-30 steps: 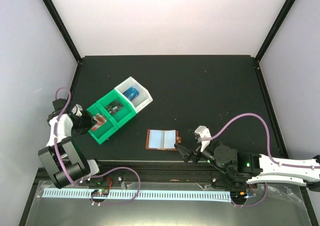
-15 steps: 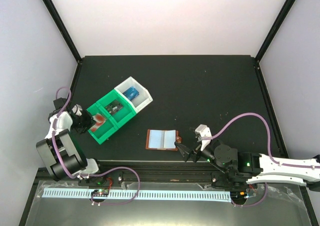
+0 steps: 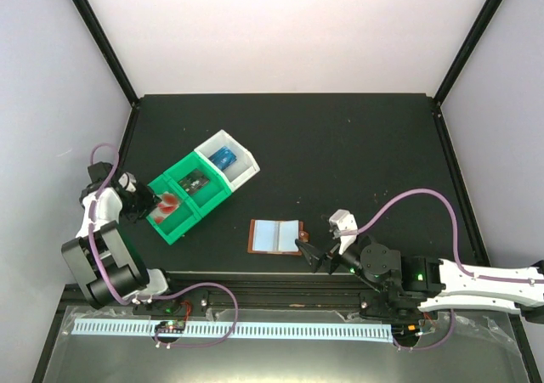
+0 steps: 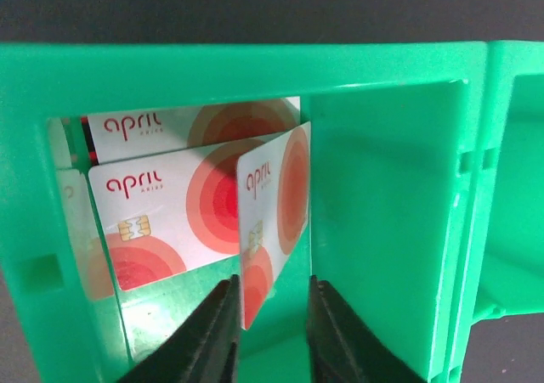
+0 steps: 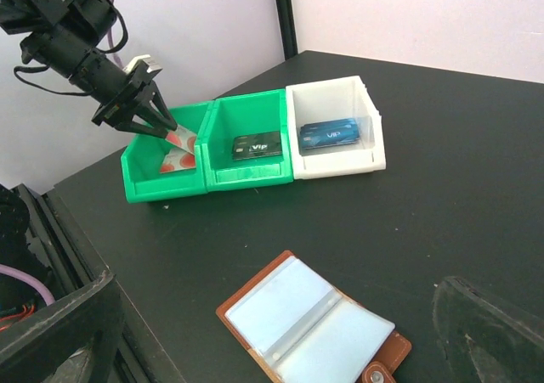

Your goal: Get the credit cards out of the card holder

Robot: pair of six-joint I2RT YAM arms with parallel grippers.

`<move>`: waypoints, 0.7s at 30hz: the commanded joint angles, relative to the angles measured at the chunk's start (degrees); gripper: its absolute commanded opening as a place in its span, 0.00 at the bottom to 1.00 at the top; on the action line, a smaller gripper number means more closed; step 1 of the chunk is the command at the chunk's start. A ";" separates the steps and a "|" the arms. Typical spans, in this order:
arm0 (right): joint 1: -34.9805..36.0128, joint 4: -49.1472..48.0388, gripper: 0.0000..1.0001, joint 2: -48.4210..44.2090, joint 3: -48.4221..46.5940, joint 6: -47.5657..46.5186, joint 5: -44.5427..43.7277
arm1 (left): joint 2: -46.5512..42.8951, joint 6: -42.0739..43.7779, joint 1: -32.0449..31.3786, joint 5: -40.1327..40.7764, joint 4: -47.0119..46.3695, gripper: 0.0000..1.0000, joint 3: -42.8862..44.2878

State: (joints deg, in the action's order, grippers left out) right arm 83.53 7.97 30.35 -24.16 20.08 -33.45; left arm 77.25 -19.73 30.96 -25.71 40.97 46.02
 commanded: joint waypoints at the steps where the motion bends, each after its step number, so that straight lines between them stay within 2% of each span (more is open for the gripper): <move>1: -0.03 1.21 1.00 0.70 -2.58 1.73 -1.93 | -2.08 -0.68 0.24 0.61 -1.17 0.28 3.06; 8: -0.12 3.46 1.00 1.56 -3.66 5.45 -1.42 | -4.99 -1.83 0.24 2.23 -1.12 0.60 3.30; 15: -0.60 10.30 1.00 1.41 -7.52 10.28 -6.50 | -8.59 -2.90 0.24 1.13 0.90 0.82 5.16; 19: -0.87 14.92 1.00 2.59 -10.60 11.62 -8.00 | -11.82 -3.33 0.25 -0.67 1.51 0.89 5.62; 21: -1.33 17.51 1.00 4.20 -12.34 12.51 -8.19 | -14.12 -3.01 -0.47 -2.81 1.43 0.97 5.65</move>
State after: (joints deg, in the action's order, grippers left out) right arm 82.98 19.59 32.69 -33.32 29.56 -38.39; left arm 67.42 -22.59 30.96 -24.88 41.08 49.41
